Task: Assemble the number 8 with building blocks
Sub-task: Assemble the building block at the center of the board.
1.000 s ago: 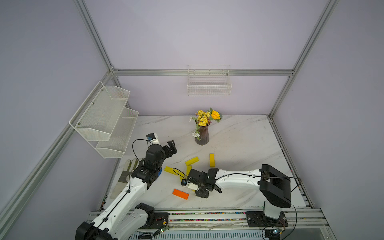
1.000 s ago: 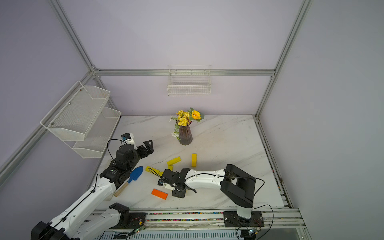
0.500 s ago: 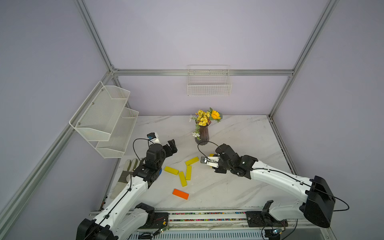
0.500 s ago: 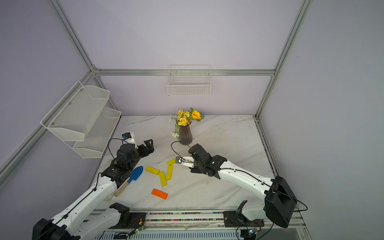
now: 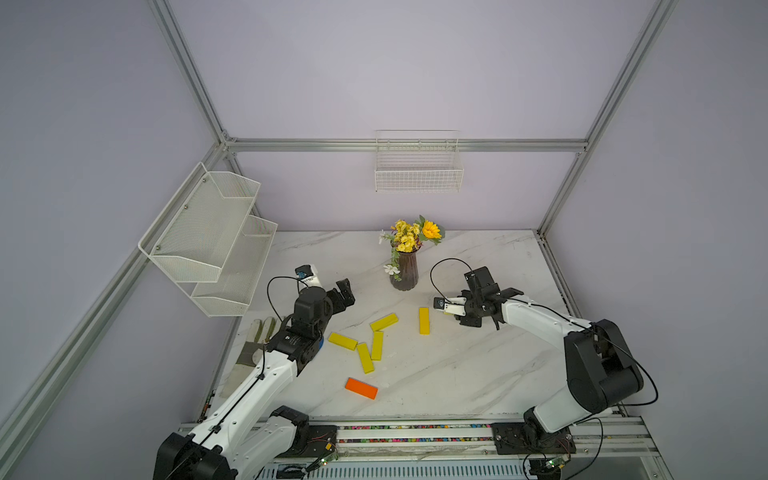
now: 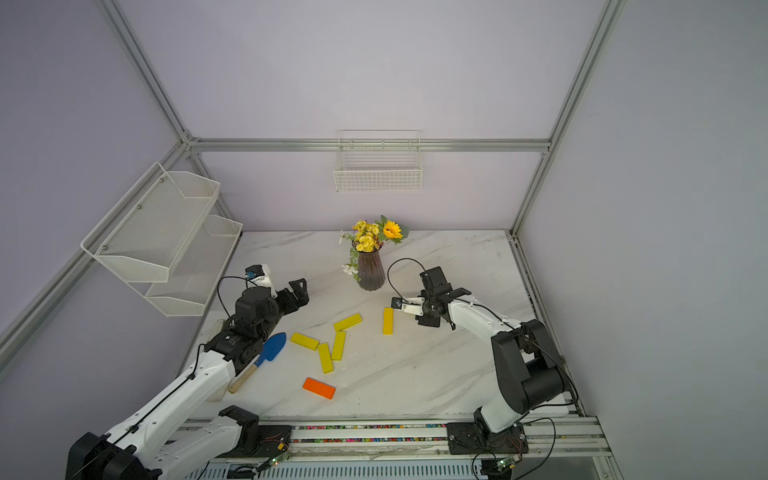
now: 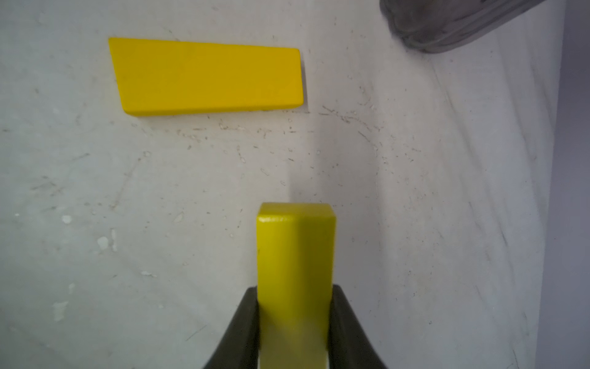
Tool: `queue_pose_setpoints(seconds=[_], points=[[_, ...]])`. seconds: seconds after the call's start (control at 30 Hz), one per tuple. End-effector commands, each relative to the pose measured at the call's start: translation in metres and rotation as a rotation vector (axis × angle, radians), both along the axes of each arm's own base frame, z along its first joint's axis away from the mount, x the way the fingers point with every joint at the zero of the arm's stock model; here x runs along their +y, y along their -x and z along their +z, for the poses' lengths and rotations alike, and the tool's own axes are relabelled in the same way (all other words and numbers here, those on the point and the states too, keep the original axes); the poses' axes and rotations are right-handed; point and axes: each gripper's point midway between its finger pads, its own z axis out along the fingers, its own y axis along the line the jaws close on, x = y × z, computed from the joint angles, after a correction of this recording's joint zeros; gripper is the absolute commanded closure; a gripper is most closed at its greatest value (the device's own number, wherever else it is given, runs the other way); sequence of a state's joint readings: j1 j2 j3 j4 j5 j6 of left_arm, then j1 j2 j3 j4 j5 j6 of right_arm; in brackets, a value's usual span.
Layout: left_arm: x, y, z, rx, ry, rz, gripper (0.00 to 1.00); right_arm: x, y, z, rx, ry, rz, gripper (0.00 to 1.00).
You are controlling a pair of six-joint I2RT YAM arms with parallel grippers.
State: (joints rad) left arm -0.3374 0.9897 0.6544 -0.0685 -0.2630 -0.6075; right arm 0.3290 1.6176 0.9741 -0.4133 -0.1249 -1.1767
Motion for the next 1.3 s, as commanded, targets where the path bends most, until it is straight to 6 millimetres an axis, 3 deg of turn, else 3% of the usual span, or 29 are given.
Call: queue_pose_setpoints(seconds=[0.0,0.17,0.33,0.77,1.0,1.27], points=[[-0.001,-0.004,0.012,-0.047,-0.014,-0.001,0.0,0.007,-0.024,0.01,-0.059,-0.026,0.137,1.0],[0.0,-0.005,0.01,-0.043,-0.017,0.007,0.0,0.011,-0.044,-0.002,-0.019,-0.02,0.197,1.0],[0.0,-0.008,0.01,-0.036,-0.022,0.009,0.0,0.016,-0.053,-0.018,0.061,-0.007,0.234,1.0],[-0.008,-0.014,0.003,-0.022,-0.002,-0.011,0.0,0.04,-0.029,-0.029,0.138,-0.045,0.274,1.0],[-0.005,-0.011,0.005,-0.029,-0.005,-0.004,0.0,0.053,-0.03,-0.034,0.16,-0.075,0.265,1.0],[-0.006,-0.012,0.003,-0.026,-0.009,-0.008,0.0,0.052,-0.039,-0.038,0.152,-0.07,0.236,0.99]])
